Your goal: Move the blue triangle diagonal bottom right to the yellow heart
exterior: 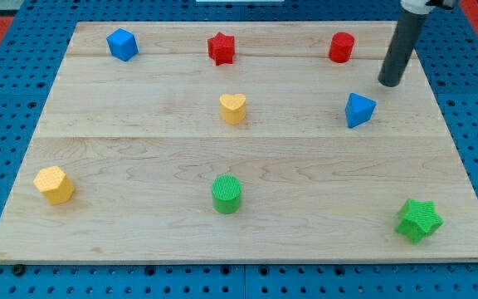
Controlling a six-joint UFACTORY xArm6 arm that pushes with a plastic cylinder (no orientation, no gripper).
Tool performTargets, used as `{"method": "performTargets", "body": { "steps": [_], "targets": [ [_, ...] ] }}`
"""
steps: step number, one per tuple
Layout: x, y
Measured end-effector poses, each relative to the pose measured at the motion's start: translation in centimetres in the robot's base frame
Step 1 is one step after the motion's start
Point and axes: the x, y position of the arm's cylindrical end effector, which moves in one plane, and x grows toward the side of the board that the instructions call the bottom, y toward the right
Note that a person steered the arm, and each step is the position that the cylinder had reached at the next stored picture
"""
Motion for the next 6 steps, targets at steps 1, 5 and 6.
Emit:
{"method": "performTargets", "body": {
  "steps": [1,5,6],
  "targets": [
    [4.2,-0.8],
    [8.7,-5.4],
    [10.2,-5.7]
  ]
}}
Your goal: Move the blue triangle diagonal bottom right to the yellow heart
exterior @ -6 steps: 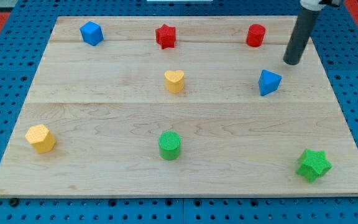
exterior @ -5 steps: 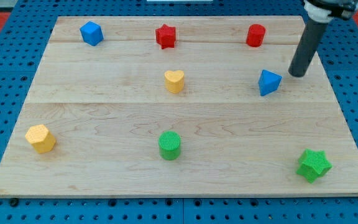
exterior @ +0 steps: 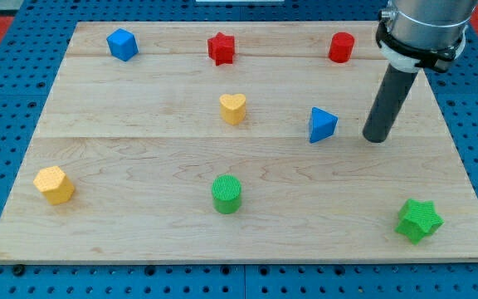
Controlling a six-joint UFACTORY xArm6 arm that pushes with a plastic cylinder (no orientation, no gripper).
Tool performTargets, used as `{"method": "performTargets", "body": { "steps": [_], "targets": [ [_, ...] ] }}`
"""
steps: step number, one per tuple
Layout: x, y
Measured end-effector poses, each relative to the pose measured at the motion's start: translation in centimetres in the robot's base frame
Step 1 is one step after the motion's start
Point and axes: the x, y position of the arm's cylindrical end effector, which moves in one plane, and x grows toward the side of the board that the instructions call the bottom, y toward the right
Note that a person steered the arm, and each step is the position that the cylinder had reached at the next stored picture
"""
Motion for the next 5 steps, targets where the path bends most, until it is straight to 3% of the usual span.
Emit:
{"method": "performTargets", "body": {
  "steps": [4,5],
  "targets": [
    [-1.6,-10.0],
    [-1.7,-9.9]
  ]
}}
